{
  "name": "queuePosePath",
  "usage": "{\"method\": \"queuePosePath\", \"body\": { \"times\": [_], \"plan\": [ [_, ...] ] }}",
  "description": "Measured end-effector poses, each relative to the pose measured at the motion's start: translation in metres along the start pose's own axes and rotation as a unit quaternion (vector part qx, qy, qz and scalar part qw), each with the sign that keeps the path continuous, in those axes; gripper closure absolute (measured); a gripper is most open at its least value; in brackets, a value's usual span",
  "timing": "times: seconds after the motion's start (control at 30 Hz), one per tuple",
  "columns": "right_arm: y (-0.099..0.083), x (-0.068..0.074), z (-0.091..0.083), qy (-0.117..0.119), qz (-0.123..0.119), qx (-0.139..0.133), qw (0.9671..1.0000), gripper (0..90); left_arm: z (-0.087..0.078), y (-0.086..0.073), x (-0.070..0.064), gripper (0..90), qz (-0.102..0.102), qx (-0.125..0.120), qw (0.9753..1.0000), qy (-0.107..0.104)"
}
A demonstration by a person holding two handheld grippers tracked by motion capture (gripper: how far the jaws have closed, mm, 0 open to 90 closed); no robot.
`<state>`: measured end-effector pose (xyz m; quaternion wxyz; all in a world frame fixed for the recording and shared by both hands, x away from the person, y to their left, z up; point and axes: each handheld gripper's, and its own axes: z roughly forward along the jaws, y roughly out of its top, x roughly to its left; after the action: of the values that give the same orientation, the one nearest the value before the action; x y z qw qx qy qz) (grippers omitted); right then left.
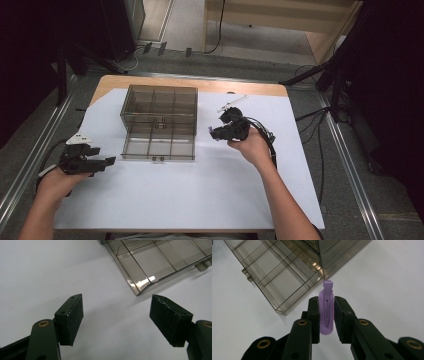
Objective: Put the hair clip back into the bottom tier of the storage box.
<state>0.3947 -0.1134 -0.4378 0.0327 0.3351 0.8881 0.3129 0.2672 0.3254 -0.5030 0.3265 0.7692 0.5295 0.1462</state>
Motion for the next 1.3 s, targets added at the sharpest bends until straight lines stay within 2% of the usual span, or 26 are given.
{"method": "queuePosePath", "body": {
  "times": [0.3,0.63,1.0,1.3],
  "plan": [
    [0.005,0.009,0.002,0.005,-0.009,0.001,0.9999,77.7,0.004,0.001,-0.004,28.2,0.012,0.003,0.9999,-0.007],
    [0.014,0.015,0.007,0.015,-0.014,0.002,0.9998,77.7,0.005,-0.002,-0.006,28.0,0.01,0.005,0.9999,-0.011],
    [0.028,0.027,0.018,0.028,-0.029,0.01,0.9991,77.7,0.004,-0.004,-0.01,27.3,0.007,0.006,0.9999,-0.006],
    [0.032,0.038,0.027,0.024,-0.039,0.023,0.9987,77.7,0.005,-0.003,-0.013,27.2,0.013,0.004,0.9998,-0.011]
  ]
}}
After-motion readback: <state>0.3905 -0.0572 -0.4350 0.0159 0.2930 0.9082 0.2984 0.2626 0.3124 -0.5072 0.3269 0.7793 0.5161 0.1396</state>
